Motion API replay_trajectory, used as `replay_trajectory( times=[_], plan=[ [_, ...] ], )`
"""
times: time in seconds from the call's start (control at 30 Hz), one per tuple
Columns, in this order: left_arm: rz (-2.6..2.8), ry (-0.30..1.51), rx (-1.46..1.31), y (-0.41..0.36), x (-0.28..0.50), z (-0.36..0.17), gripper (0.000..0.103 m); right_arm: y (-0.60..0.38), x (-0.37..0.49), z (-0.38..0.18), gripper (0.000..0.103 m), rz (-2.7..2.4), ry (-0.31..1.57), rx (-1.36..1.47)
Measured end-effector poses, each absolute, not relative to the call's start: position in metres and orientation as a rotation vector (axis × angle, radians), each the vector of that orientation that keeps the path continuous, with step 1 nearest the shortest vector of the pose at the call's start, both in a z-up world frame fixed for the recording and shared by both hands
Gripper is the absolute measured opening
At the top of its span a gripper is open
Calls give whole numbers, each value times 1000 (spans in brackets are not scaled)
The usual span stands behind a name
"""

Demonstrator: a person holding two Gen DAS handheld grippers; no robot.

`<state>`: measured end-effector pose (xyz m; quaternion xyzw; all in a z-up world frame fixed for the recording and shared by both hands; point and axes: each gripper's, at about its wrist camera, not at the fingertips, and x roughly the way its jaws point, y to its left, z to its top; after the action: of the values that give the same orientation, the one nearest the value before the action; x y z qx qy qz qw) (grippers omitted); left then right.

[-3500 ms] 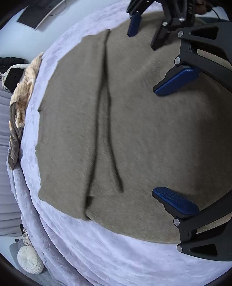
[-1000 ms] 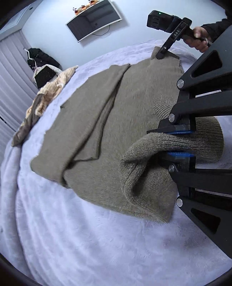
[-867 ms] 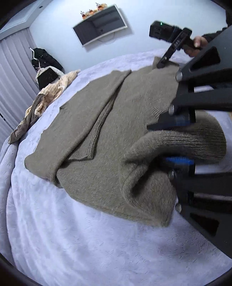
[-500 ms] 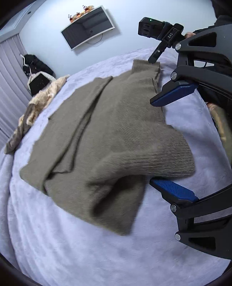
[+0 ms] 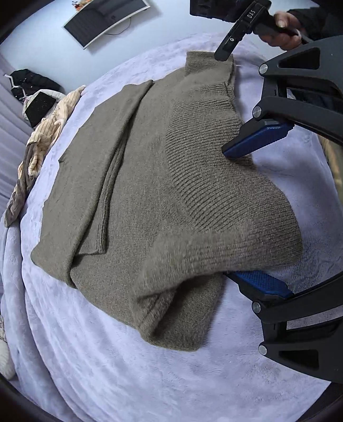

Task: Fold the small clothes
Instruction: 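Lift the hem with both tools and fold it toward the collar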

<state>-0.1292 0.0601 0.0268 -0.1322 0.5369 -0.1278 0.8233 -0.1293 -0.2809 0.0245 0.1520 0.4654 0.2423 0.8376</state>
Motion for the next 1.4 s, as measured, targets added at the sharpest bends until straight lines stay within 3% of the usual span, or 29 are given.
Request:
replay_trajectory(
  times=[0.07, 0.13, 0.17, 0.2, 0.3, 0.87, 0.9, 1.4],
  plan=[
    [-271, 1142, -277, 60, -128, 27, 82, -279, -131, 25, 64, 521, 990, 312],
    [-273, 1149, -282, 61, -127, 26, 81, -276, -130, 24, 54, 517, 1001, 300],
    [-272, 1145, -281, 63, -127, 26, 72, -275, -129, 22, 40, 508, 1011, 295],
    [-270, 1144, -276, 63, -127, 26, 53, -275, -126, 19, 24, 503, 1023, 294],
    [-290, 1140, -290, 66, -126, 29, 25, -274, -124, 16, 10, 506, 1037, 295],
    [-293, 986, -297, 81, -124, 84, 21, -290, -115, 79, 8, 503, 867, 343],
    [-290, 994, -299, 81, -122, 83, 11, -288, -114, 82, 8, 503, 863, 336],
    [-285, 935, -415, 94, -124, 89, 11, -289, -105, 93, 8, 473, 862, 337]
  ],
)
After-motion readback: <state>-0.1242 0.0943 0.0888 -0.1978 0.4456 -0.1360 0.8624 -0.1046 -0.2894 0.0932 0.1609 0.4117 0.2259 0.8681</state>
